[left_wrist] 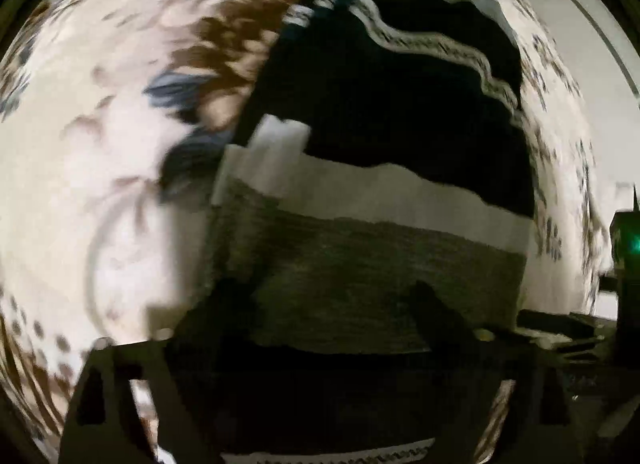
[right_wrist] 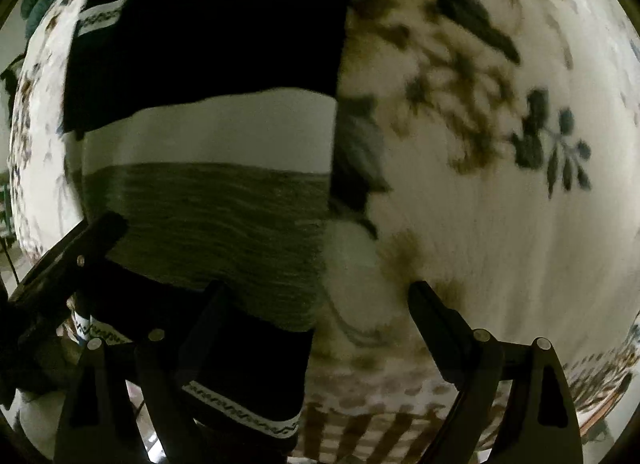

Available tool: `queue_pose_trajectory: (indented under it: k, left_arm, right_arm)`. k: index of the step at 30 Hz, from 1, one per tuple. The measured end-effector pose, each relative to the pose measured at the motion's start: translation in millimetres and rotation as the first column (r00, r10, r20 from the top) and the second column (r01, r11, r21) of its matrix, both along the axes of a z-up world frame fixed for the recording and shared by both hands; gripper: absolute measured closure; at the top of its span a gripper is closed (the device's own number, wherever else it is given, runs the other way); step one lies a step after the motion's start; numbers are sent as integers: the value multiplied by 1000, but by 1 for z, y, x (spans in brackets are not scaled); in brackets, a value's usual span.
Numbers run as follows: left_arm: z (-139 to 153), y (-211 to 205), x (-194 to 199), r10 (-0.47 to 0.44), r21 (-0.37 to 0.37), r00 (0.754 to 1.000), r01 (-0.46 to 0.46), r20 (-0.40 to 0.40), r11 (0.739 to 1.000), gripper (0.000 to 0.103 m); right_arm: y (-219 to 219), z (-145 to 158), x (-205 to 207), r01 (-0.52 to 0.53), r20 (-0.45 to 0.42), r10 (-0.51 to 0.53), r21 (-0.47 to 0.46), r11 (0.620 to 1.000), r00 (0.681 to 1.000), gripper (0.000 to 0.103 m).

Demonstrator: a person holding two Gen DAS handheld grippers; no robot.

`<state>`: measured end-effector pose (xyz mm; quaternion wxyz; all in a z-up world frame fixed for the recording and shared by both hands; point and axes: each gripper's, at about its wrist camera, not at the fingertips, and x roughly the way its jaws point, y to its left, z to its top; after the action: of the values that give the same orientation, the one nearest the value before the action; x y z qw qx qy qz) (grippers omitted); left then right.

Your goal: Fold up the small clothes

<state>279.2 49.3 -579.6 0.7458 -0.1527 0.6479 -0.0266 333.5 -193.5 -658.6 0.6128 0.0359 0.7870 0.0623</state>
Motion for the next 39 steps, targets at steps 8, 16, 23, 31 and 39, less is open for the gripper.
queue_pose_trajectory:
  k: [8, 16, 23, 31, 39]
  left_arm:
    - [-17, -29, 12, -129, 179, 989, 140, -73, 974, 0]
    - [-23, -28, 29, -138, 161, 969, 172, -204, 972, 0]
    - [-37, -39, 47, -107, 215, 934, 188, -340, 958, 0]
    - [-10, -39, 56, -174, 163, 926, 239, -336, 957, 0]
    - [83, -9, 102, -196, 158, 981, 195, -13, 968, 0]
  right_arm:
    - [-32, 3, -14, 189, -13, -190, -29, 981, 982, 10]
    - [-60, -1, -38, 405, -9, -406, -53, 913, 914, 3]
    - [-51, -10, -53, 424, -31, -425, -22, 905, 905, 0]
    - [-86, 4, -50, 511, -42, -509, 72, 857, 860, 0]
    - [-137, 48, -13, 597, -13, -609, 221, 771, 793, 0]
